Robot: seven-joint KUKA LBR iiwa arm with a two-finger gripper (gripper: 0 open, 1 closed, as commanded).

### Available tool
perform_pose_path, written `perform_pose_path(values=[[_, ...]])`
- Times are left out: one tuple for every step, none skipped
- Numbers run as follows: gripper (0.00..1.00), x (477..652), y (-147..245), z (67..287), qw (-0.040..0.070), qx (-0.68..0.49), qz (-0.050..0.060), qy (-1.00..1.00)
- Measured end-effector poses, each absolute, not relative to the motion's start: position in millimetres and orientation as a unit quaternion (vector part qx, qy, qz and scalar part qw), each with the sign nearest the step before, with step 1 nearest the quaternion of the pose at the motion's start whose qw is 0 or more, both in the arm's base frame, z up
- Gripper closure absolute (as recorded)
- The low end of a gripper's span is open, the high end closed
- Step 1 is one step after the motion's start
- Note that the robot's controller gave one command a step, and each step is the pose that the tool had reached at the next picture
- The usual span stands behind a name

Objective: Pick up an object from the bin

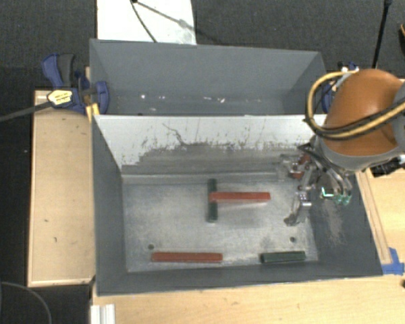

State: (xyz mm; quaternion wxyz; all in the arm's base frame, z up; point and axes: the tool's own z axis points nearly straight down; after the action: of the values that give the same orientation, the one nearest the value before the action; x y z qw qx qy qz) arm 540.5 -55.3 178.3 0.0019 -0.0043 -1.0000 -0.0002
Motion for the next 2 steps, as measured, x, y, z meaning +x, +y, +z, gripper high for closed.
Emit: perform_pose_path(values=[[0.00,572.0,14,66,0.001,0.009,-0.001,-1.000],[0.00,565.1,8,102,-0.003,-0.005,0.000,-1.000]])
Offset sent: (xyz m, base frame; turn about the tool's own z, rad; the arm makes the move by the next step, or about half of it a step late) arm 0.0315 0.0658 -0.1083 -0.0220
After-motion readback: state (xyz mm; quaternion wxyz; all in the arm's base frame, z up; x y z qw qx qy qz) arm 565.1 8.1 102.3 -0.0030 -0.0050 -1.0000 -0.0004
